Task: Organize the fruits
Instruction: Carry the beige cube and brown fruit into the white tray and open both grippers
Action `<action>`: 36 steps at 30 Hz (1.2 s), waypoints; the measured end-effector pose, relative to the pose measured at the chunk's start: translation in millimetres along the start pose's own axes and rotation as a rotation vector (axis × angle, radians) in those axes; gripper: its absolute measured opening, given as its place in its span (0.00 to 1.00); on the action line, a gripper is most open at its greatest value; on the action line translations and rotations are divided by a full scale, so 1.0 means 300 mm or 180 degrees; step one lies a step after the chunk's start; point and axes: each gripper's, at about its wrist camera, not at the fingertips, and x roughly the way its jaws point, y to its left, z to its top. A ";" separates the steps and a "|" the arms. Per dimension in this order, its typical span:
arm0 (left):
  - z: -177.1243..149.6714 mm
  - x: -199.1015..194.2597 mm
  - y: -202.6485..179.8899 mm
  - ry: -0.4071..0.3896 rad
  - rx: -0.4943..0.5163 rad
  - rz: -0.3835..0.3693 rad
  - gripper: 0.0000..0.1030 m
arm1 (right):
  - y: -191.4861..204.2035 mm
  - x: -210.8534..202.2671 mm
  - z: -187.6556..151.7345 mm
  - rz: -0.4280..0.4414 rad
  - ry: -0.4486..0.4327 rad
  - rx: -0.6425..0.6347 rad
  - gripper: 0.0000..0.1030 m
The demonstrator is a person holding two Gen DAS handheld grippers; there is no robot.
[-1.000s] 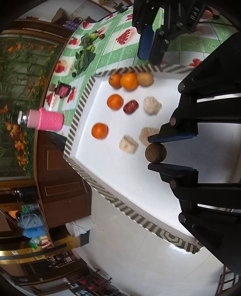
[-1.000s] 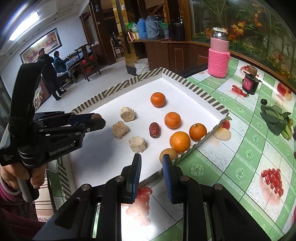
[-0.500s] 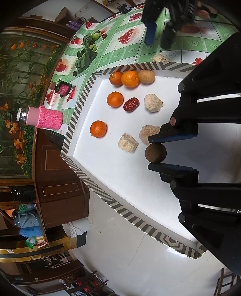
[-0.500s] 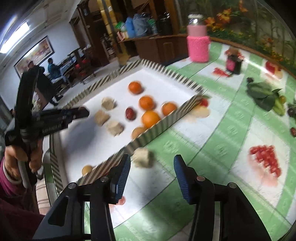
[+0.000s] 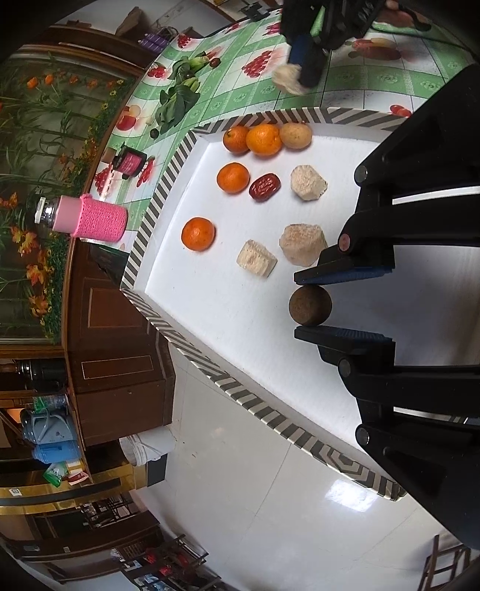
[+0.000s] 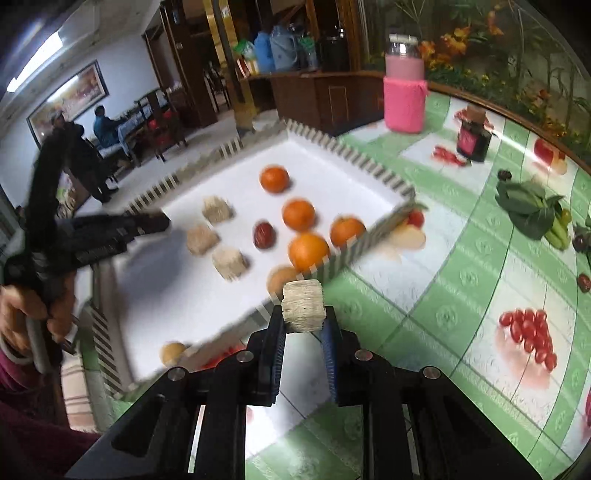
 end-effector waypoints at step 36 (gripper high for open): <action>0.027 0.085 -0.026 0.0169 0.0078 0.0106 0.19 | 0.217 0.254 0.074 0.0107 0.0393 -0.0567 0.20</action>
